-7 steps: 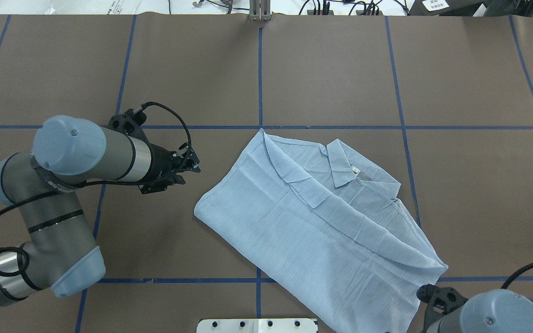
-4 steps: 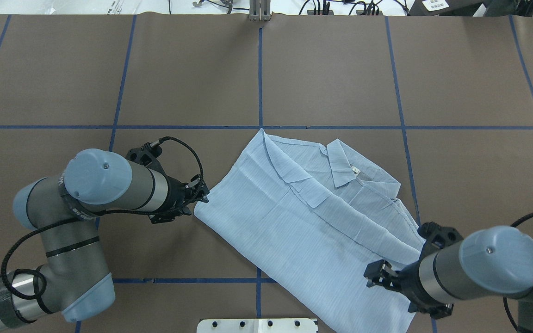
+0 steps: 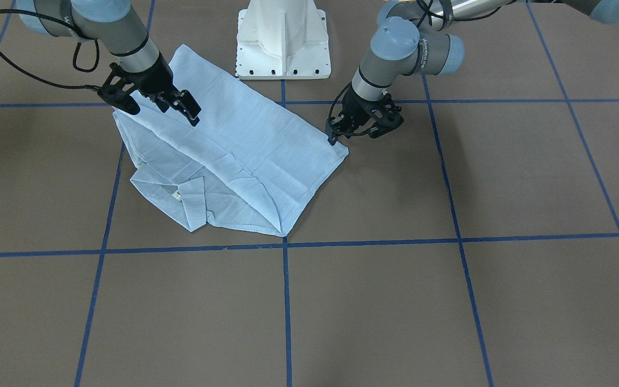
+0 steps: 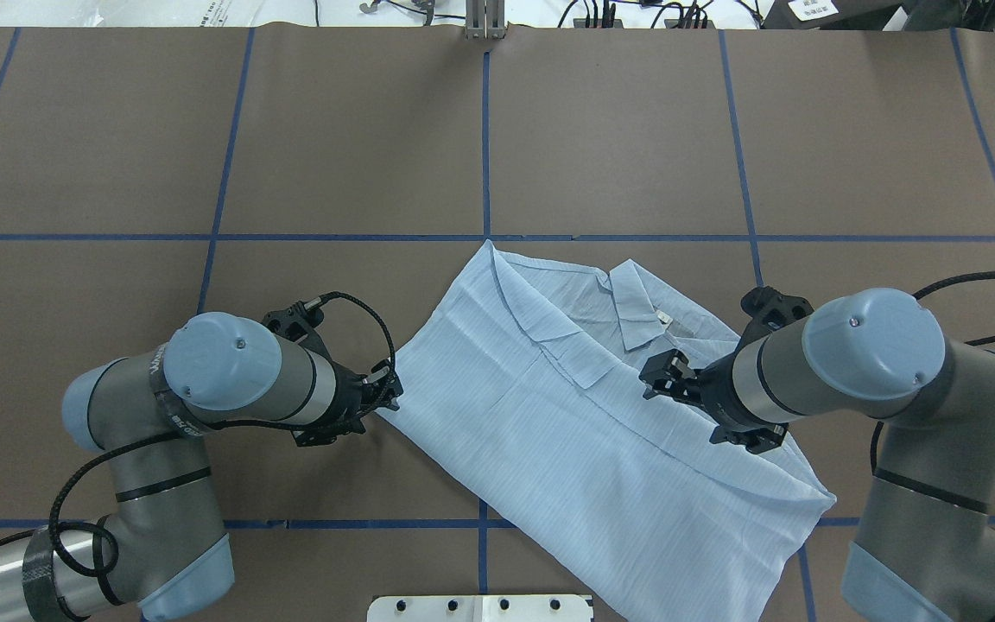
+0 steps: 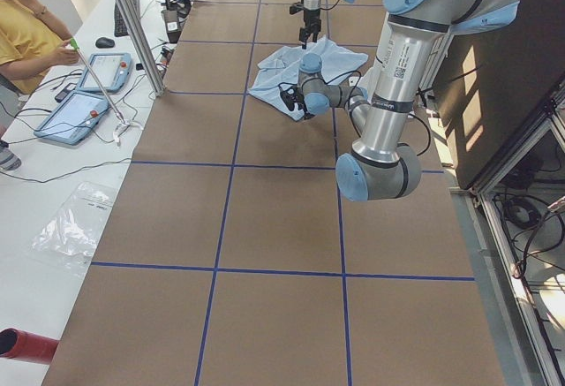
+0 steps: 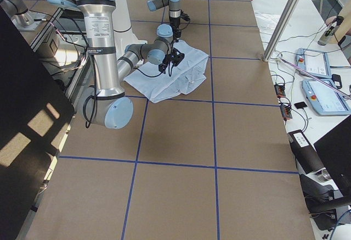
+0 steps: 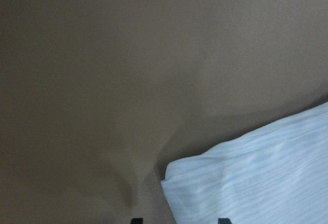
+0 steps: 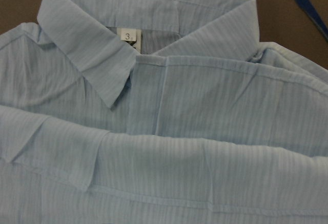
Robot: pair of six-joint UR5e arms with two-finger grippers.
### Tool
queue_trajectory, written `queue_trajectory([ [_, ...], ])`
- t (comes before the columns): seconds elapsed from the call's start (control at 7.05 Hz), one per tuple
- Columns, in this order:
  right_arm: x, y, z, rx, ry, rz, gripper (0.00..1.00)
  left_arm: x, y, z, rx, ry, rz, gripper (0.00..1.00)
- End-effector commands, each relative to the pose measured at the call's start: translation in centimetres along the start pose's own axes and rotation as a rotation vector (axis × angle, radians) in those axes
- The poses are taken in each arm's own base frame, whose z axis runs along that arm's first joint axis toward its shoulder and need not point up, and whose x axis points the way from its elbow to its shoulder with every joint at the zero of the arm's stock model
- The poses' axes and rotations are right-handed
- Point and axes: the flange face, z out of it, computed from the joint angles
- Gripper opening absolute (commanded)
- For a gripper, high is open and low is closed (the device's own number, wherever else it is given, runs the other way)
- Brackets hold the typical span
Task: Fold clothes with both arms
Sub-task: 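Move the left gripper to the shirt's near edge while the right gripper reaches the collar, then grasp the shirt with both grippers and rotate it toward the left gripper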
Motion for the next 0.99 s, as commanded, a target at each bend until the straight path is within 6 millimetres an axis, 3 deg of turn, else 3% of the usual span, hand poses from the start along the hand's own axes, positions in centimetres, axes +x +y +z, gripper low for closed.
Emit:
queue_trajectory([
  [0.0,-0.8,-1.0,0.0,0.013,-0.008,-0.016,1.00,0.2,0.2,0.1,-0.003,0.002,0.007,0.56],
  [0.57,-0.7,-1.6,-0.1,0.022,-0.005,-0.016,1.00,0.7,-0.1,1.2,0.023,-0.001,0.009,0.49],
  [0.85,-0.8,-1.6,-0.1,0.023,-0.007,-0.017,1.00,1.0,-0.5,1.2,0.055,0.008,0.010,0.00],
])
